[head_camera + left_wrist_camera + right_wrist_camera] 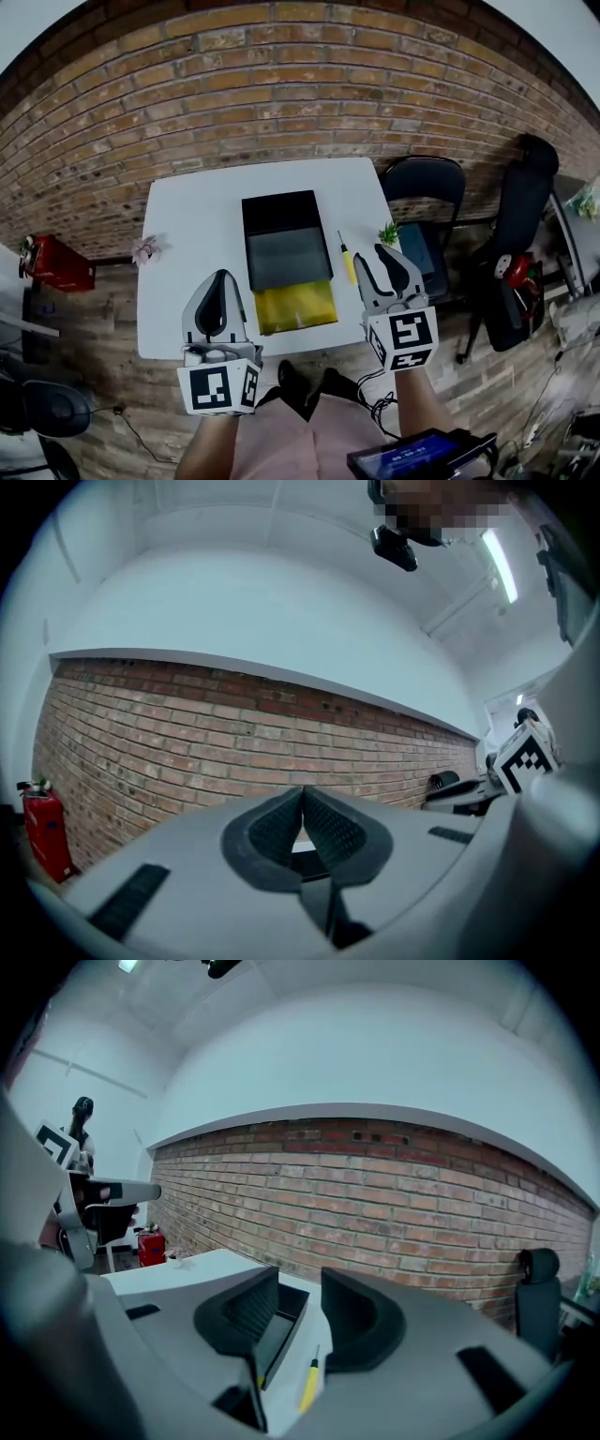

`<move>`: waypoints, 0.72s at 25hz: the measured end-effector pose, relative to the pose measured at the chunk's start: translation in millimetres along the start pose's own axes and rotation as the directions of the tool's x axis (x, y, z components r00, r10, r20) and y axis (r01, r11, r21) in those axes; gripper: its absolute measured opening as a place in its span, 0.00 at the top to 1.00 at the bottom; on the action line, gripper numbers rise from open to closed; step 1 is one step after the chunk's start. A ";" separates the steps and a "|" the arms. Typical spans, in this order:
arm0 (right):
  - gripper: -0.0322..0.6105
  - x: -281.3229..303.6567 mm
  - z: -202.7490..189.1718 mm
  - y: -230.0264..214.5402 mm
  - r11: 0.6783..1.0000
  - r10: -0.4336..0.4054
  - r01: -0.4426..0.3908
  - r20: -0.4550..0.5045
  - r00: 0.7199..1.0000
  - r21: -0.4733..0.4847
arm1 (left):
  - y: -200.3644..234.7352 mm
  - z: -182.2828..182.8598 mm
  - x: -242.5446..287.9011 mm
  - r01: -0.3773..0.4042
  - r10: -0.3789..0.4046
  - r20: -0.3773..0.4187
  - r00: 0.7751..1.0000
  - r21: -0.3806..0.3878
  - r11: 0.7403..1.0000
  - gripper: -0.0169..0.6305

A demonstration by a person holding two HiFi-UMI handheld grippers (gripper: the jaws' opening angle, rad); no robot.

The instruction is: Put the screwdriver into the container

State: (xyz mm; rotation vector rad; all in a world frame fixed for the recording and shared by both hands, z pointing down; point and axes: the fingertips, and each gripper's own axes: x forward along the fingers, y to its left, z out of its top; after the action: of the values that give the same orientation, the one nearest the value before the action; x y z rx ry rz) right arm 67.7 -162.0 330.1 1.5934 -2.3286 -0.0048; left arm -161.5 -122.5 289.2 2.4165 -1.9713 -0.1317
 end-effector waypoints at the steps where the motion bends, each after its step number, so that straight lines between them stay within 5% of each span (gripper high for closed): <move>1: 0.72 2.7 -0.1 -2.0 1.000 -0.007 0.007 -0.006 1.000 0.000 | 1.4 -0.8 4.9 0.008 -0.008 0.000 1.000 -0.005 1.000 0.95; 11: 0.70 40.9 -48.0 -18.2 0.999 -0.010 0.015 -0.129 0.992 0.037 | -0.6 -35.3 43.7 0.063 -0.064 -0.081 0.995 -0.024 0.998 0.95; 18: 0.70 64.5 -129.6 -16.6 0.995 0.038 -0.010 -0.280 0.959 0.102 | 5.1 -66.6 61.4 0.061 -0.061 -0.170 0.983 -0.008 0.998 0.95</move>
State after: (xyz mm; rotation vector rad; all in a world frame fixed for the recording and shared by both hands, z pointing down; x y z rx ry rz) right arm 95.6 -204.3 466.7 1.4987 -2.1549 0.3275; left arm -149.1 -186.1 352.7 2.3976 -1.8250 0.0698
